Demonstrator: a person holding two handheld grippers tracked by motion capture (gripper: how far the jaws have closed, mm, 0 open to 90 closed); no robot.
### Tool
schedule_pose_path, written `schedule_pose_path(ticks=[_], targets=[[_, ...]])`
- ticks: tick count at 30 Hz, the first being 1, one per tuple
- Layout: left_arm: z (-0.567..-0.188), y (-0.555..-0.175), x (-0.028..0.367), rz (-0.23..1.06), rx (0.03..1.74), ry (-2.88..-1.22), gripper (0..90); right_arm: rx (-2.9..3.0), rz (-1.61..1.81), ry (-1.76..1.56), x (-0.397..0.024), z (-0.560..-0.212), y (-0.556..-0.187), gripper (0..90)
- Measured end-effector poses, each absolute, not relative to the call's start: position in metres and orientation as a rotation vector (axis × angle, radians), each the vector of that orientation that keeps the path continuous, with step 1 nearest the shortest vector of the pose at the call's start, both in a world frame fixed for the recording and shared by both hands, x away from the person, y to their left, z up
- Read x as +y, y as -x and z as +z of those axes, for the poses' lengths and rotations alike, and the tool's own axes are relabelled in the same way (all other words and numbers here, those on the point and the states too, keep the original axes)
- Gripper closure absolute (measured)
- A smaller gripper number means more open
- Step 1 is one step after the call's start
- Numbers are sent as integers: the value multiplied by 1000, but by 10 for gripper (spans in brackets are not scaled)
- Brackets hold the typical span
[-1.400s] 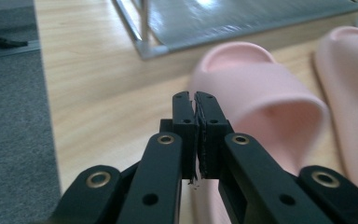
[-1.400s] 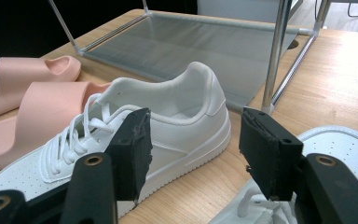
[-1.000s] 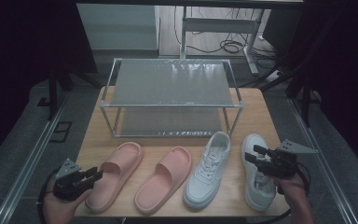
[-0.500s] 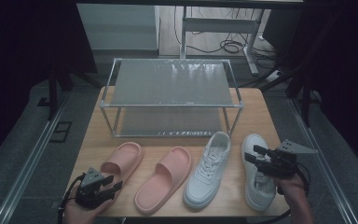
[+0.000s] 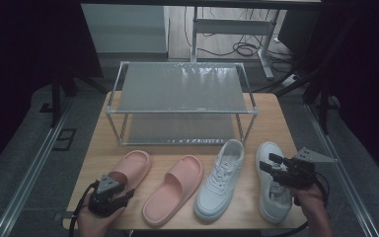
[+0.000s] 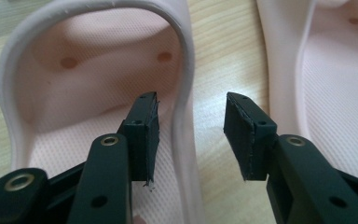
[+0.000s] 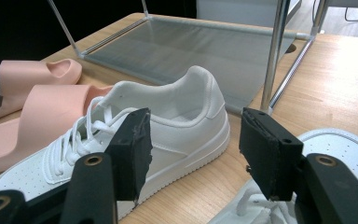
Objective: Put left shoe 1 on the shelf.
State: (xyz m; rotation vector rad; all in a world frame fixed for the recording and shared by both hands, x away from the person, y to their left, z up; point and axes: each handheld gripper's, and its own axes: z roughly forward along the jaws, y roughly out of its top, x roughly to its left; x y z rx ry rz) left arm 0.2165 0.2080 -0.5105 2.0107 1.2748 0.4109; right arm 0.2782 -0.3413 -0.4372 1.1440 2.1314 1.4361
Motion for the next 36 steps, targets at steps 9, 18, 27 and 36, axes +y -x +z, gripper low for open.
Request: schedule_pose_path(ticks=[9,18,27,36], targets=[[-514,-232,201,439,1258,-2043,670,2136,1435,-1140,-340,-437,-278,441],[-515,-235,198,482,1215,-2064,824,2134,1434,-1139,-341,-437,-278,441],[-504,-237,202,480,1197,-2056,840,2131,1434,-1145,-341,-437,-278,441],[-486,-242,203,485,1171,-2029,842,2115,1442,-1137,-343,-434,-276,441]])
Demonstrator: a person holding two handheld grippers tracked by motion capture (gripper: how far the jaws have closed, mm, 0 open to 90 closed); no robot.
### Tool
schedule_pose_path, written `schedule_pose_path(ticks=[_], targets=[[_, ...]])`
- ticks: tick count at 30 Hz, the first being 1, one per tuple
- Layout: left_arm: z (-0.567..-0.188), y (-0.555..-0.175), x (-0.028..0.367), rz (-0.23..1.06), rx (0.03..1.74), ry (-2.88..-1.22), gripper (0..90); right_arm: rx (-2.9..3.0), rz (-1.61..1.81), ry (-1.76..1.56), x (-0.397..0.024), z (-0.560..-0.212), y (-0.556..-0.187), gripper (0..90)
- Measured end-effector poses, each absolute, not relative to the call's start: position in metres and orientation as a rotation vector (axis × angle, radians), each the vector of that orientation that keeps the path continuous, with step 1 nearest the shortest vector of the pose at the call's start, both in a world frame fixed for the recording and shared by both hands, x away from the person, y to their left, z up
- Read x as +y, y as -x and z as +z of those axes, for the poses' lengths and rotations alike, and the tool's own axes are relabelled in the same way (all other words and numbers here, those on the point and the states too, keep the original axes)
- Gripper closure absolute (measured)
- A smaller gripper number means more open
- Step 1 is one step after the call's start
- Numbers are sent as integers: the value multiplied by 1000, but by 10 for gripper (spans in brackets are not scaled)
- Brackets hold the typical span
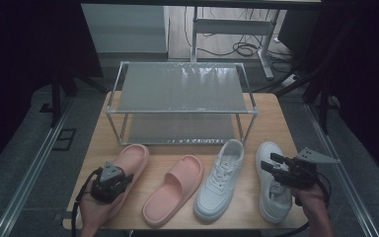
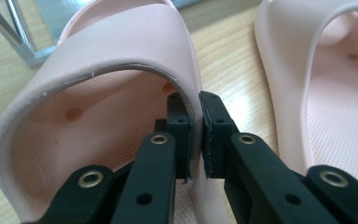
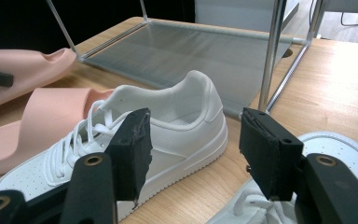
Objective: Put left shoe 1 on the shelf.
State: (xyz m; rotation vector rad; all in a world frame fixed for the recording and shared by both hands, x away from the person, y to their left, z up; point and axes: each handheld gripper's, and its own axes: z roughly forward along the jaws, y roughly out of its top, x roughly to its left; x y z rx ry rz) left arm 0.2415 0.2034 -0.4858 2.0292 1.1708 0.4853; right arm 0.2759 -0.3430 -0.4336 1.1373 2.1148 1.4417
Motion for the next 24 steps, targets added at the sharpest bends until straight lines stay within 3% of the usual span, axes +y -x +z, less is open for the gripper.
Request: schedule_pose_path(ticks=[24], targets=[[-461,-284,182,494,1109,-2030,842,2117,1439,-1142,-343,-434,-277,441]])
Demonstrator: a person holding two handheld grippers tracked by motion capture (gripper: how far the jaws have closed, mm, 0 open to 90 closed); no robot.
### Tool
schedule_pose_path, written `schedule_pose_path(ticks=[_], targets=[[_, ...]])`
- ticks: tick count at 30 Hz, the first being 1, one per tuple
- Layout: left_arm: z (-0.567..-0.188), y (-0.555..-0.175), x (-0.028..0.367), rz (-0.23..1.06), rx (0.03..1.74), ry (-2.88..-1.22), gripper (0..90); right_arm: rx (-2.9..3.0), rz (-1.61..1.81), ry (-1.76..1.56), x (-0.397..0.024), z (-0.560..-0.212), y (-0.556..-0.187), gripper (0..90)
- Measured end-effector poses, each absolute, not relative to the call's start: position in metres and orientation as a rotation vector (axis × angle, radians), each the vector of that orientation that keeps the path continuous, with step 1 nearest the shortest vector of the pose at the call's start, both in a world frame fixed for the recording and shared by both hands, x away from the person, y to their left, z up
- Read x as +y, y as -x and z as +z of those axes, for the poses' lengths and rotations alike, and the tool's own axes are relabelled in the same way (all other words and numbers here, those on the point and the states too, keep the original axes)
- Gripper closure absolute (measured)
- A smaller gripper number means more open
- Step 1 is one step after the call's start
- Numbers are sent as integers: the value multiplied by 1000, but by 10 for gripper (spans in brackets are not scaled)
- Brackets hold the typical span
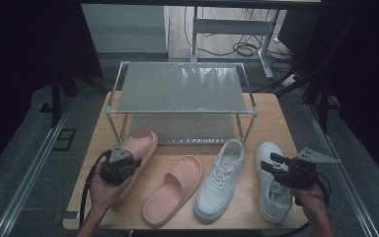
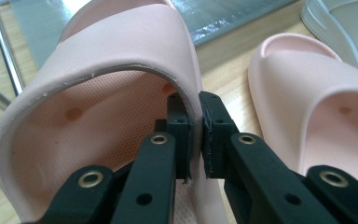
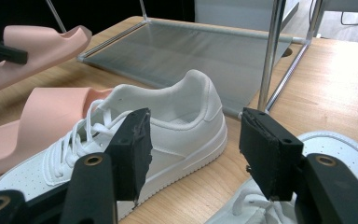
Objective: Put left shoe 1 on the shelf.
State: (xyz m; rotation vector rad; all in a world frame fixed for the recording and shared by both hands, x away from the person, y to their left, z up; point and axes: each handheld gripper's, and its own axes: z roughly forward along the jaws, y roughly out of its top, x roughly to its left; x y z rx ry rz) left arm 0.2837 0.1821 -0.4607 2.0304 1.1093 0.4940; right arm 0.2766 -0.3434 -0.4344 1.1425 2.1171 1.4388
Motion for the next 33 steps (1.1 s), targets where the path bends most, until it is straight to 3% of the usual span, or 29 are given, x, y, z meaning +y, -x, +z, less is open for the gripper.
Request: schedule_pose_path(ticks=[33], targets=[[-474,-357,143,530,1121,-2069,841,2123,1431,-1149,-346,-436,-278,441]])
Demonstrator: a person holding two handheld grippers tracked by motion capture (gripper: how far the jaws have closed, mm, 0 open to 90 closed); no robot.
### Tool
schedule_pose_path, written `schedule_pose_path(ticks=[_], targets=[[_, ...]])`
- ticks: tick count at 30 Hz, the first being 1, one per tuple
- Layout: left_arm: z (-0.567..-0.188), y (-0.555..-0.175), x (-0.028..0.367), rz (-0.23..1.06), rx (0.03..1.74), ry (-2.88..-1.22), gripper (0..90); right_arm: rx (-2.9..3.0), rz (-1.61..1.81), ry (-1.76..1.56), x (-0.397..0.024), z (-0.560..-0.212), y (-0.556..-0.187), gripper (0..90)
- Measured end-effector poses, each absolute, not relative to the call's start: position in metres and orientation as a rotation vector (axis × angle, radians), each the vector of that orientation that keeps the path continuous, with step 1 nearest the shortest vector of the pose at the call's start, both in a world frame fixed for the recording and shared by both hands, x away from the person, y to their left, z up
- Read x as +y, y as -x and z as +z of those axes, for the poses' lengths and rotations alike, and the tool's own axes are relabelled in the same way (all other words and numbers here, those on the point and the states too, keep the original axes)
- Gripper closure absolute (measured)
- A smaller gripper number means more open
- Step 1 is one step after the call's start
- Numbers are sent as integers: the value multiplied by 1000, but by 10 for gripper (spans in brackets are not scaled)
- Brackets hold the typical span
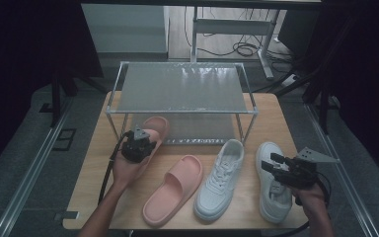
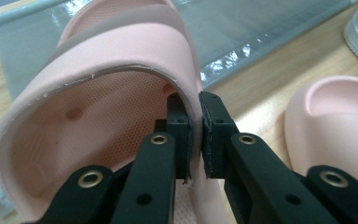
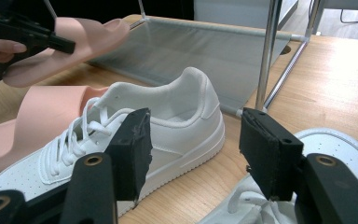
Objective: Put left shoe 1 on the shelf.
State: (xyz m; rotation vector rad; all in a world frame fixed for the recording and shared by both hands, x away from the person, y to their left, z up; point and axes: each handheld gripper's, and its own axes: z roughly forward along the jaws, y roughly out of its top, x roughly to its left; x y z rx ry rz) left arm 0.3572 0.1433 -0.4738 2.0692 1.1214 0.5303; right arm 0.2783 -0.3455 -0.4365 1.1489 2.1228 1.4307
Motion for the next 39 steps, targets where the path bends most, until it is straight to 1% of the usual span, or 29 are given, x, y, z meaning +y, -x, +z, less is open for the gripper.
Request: schedule_pose_path(ticks=[19,35,38,39], targets=[[-487,-394,113,544,1135,-2090,841,2115,1432,-1151,-347,-437,-279,441],[-503,-415,109,571,1213,-2088,837,2114,1433,-1152,-348,-437,-279,441],[-504,-416,110,568,1216,-2081,824,2116,1433,-1153,-347,-436,-278,441],[-503,-415,110,564,1214,-2085,792,2118,1430,-1150,-347,-436,-278,441]])
